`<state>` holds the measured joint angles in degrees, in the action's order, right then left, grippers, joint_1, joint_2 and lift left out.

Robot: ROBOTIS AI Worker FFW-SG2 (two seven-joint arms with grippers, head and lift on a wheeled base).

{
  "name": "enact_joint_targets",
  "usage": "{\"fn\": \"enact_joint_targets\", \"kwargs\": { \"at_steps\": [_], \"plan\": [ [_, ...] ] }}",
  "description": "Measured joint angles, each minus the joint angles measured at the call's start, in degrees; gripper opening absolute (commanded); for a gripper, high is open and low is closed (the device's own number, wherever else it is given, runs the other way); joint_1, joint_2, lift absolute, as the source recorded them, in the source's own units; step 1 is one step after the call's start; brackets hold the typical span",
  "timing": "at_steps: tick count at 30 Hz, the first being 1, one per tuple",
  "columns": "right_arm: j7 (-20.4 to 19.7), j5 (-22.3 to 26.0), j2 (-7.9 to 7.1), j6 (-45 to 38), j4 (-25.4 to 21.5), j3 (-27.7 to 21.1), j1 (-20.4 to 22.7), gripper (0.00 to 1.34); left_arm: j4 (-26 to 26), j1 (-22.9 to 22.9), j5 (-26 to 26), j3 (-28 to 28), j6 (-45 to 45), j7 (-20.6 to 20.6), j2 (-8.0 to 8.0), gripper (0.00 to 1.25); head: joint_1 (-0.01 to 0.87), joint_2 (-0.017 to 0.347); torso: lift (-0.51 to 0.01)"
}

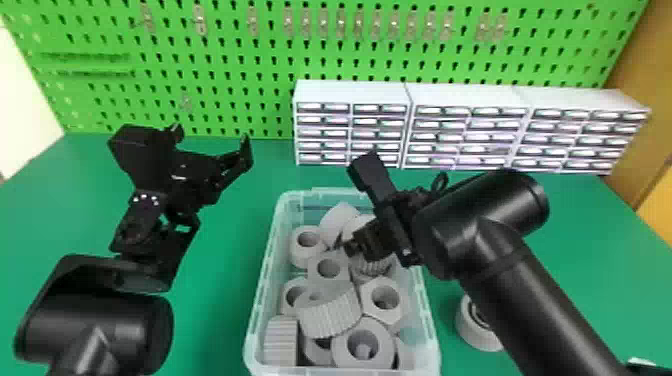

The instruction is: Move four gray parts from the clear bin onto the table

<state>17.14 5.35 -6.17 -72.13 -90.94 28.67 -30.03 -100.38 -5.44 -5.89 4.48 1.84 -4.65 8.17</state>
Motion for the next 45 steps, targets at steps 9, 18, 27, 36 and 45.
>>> {"fn": "enact_joint_targets", "kwargs": {
  "at_steps": [9,18,27,36,45],
  "plan": [
    [0.0,-0.6,0.1,-2.0,-6.4,-0.6,-0.4,0.37,0.0,0.0,0.0,0.0,0.0,0.0,0.0,1.14,0.678,0.034,-0.05],
    [0.0,-4.0,0.12,-4.3,-11.2,-3.0,0.4,0.37,-0.1,0.2,-0.1,-0.2,0.0,0.0,0.0,1.14,0.678,0.034,-0.05],
    [0.0,-11.1,-0.18,-8.1,-14.7,-8.1,1.9,0.37,-0.1,0.4,-0.1,-0.5,0.0,-0.2,0.0,1.14,0.678,0.034,-0.05],
    [0.0,-15.3,-1.29,-10.6,-17.8,-14.1,3.8,0.37,-0.1,0.5,-0.1,-0.7,0.0,-0.3,0.0,1.14,0.678,0.034,-0.05],
    [0.0,-18.2,-2.2,-8.8,-17.9,-19.1,6.9,0.37,-0.1,0.5,-0.3,-0.7,0.0,-0.4,0.0,1.14,0.678,0.034,-0.05]
  ]
}}
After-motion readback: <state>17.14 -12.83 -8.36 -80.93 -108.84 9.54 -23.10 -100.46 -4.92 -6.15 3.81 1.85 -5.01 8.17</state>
